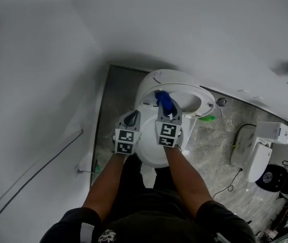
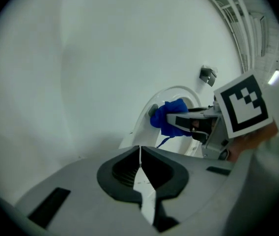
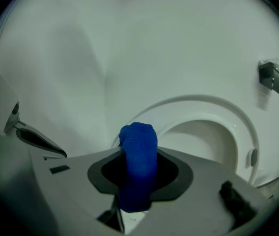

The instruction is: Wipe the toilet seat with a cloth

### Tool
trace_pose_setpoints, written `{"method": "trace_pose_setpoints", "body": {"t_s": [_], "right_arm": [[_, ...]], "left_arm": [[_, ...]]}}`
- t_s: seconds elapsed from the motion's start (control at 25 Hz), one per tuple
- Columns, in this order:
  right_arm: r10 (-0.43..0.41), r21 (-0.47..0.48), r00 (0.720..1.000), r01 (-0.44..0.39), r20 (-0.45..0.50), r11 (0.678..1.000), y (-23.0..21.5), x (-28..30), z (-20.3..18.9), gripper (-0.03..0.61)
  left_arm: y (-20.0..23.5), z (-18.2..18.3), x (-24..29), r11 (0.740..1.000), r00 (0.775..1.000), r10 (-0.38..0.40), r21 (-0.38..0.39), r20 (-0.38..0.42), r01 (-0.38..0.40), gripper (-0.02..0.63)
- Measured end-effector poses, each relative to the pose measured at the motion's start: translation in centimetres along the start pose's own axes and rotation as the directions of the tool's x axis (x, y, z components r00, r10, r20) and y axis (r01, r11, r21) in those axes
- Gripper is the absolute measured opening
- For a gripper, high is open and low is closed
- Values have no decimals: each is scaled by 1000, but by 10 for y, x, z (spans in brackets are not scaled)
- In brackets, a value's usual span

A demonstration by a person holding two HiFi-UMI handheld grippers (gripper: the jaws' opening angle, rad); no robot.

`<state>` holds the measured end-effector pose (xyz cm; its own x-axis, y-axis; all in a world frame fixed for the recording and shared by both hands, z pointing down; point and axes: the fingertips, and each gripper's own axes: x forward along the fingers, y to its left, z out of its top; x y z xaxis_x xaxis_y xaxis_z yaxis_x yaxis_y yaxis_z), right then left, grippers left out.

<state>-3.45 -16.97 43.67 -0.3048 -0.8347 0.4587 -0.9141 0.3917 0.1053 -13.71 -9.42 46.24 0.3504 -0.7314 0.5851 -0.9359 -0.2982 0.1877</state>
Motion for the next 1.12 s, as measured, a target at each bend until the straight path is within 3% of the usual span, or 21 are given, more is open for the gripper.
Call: {"method": "trace_pose_setpoints", "body": {"t_s": [0.16, 0.36, 0.44, 0.52, 0.72, 0.8, 1.0, 1.12], "right_arm": [[-44, 13, 999, 44, 24, 999, -14, -14, 17, 106], [-63, 26, 996, 62, 55, 998, -32, -54, 31, 107], [-86, 53, 994, 82, 63, 995, -39, -73, 32, 106], [-107, 74, 992, 101, 73, 992, -45, -89, 33, 106], [-145, 114, 985, 134, 94, 984, -51, -120, 29, 107], [-153, 129, 984, 141, 95, 982, -52, -130, 24, 106], [-133, 138, 986, 119, 99, 983, -48, -151, 16, 106], [-122, 144, 986, 105, 111, 984, -47, -160, 14, 107]], "left_arm": [[-5, 36, 4, 997, 997, -38, 67, 61, 34, 20], [-23, 83, 23, 972, 992, -73, 231, 99, 49, 20], [-35, 97, 32, 946, 988, -119, 312, 94, 85, 30], [-46, 106, 42, 913, 986, -148, 393, 76, 107, 114], [-58, 117, 66, 832, 990, -124, 551, 64, 68, 118], [-61, 119, 75, 816, 992, -108, 576, 63, 52, 117], [-62, 119, 85, 824, 994, -99, 565, 53, 52, 115], [-65, 118, 79, 791, 995, -89, 610, 47, 42, 98]]}}
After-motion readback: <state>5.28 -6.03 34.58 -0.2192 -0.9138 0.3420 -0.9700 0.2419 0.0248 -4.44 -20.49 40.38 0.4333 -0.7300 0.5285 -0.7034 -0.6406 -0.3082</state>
